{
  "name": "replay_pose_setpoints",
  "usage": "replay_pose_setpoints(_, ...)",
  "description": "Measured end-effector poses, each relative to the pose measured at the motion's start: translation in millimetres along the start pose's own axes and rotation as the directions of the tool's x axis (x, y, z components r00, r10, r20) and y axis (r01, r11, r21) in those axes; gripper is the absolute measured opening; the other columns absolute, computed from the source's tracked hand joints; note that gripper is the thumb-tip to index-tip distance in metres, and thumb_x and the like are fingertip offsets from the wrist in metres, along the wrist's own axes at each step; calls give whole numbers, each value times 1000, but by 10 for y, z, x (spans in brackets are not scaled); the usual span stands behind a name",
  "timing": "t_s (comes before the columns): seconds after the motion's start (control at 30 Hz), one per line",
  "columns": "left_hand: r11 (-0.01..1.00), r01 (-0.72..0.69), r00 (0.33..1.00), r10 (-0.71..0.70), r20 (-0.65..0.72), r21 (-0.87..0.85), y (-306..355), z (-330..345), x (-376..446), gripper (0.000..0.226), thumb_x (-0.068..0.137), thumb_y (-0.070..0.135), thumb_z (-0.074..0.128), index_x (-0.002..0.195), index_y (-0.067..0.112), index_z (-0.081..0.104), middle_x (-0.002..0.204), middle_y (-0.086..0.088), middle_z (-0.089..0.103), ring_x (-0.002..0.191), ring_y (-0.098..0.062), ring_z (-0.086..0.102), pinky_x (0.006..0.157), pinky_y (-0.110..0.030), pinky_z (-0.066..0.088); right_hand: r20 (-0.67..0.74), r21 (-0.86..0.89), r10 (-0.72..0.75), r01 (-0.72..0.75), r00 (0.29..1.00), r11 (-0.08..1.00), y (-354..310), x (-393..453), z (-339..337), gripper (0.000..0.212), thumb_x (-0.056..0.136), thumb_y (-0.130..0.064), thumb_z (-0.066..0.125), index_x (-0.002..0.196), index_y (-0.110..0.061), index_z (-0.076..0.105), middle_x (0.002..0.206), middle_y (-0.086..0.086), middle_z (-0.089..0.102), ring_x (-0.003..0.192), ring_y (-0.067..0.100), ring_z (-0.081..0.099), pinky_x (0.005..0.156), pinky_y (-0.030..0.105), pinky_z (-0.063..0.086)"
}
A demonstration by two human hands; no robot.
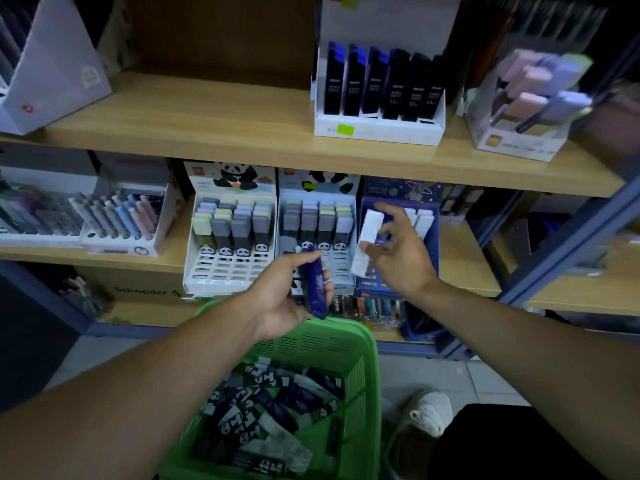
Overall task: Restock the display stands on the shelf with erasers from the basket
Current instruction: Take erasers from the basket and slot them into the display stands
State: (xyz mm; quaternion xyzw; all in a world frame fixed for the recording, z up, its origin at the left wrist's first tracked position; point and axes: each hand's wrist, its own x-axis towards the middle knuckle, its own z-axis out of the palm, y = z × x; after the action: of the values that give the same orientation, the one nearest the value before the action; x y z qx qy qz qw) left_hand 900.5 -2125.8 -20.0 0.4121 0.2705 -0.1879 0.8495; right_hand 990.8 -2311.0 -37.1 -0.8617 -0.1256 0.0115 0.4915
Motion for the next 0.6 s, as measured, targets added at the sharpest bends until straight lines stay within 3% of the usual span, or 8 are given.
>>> replay_pose_setpoints(0.1,999,38,998,-36,60,-27,-64,129,-26,27,92,17,65,113,-1,63,87,-13,68,69,-23,63,60,-31,60,-67,-122,-49,40,997,992,70,81,-149,46,100,-17,61,141,-29,44,115,-3,51,73,26,61,57,29,36)
replay_pose_setpoints(0.23,999,37,994,-35,103,-12,-157,259,-3,30,95,17,63,116,-4,62,93,-14,71,73,-24,69,63,-33,62,-153,-197,-125,94,980,976,181,104,-319,33,103,-21,57,134,-30,52,114,-6,56,80,0,58,61,21,43)
replay_pose_setpoints(0.3,1000,21,994,-22,105,8,-202,283,28,32,96,17,63,120,-3,61,100,-15,73,75,-24,71,64,-34,62,-201,-215,-133,89,971,973,209,120,-423,29,103,-20,57,130,-27,55,108,-5,59,80,-3,56,67,25,49)
replay_pose_setpoints(0.4,998,13,993,-20,115,60,-253,304,47,32,96,19,63,121,-2,62,107,-14,74,78,-24,73,67,-35,63,-230,-193,-86,41,969,980,240,146,-571,22,102,-16,59,123,-21,60,100,-6,58,77,5,56,72,41,54)
replay_pose_setpoints(0.5,992,9,992,-24,121,125,-271,332,45,33,96,21,63,119,-2,64,105,-13,75,81,-23,73,70,-35,63,-165,-97,-17,1,986,995,324,164,-657,16,101,-9,58,114,-16,61,97,-5,57,90,30,60,77,51,50)
replay_pose_setpoints(0.6,990,12,992,-29,122,141,-277,352,52,35,95,22,64,121,-3,64,103,-13,75,82,-23,73,68,-34,63,-119,-64,-20,12,993,998,397,170,-699,15,99,-6,60,112,-12,62,111,14,58,101,37,58,81,54,51)
